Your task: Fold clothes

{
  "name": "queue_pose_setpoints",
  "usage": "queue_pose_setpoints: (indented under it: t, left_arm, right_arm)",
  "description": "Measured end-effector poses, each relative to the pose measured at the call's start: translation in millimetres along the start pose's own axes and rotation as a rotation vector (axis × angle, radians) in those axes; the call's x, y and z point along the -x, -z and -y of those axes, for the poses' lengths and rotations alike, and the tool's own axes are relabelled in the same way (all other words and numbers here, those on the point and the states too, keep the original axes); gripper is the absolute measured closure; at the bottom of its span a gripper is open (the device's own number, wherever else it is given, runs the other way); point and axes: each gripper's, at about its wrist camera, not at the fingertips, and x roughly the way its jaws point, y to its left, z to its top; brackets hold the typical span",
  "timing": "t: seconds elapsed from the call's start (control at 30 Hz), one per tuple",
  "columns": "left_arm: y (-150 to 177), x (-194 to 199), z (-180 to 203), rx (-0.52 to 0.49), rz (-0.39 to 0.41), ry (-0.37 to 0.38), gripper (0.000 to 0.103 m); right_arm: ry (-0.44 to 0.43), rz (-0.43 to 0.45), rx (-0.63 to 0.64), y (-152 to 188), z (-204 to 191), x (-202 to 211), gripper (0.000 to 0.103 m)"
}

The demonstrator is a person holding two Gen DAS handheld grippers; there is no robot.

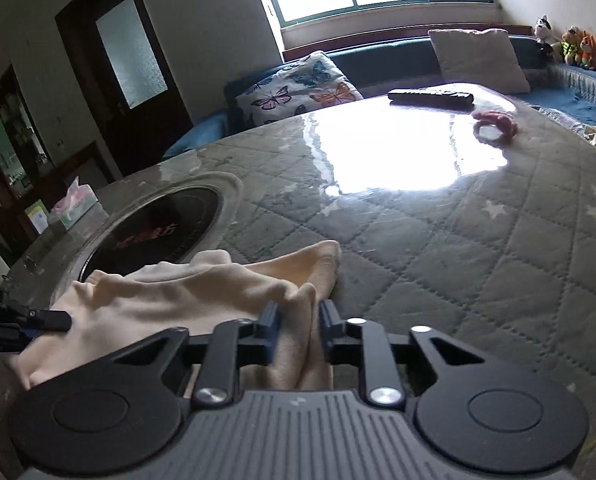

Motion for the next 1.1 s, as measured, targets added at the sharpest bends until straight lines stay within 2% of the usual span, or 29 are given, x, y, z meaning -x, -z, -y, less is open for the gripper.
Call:
queue_pose_setpoints:
  t: [0.2, 0.33, 0.53, 0.73, 1.1]
  left_arm:
    - [-12, 5, 33, -0.091, 0.025, 0.017, 0.087]
    - [-22, -5, 63, -0.156, 0.025, 0.029, 0.088]
    - [-31, -42, 106, -0.206, -0.005, 0.051, 0.088]
    - [-38, -78, 147, -0.247, -0.027, 0.072, 0.089]
    - [-44, -144, 198, -0.306, -0.087, 0.052, 0.090]
  right_arm:
    - [-0.017, 0.072, -0.013, -7, -5, 23, 0.095]
    - [-0.004, 0.118, 0.007, -18, -5, 40, 0.095]
    - [0.082, 0.180, 0.041, -44, 11, 60, 0.095]
    - [0.175, 0.204, 0.059, -67, 39, 71, 0.095]
    - [0.291, 0.203, 0.026, -97, 97, 57, 0.095]
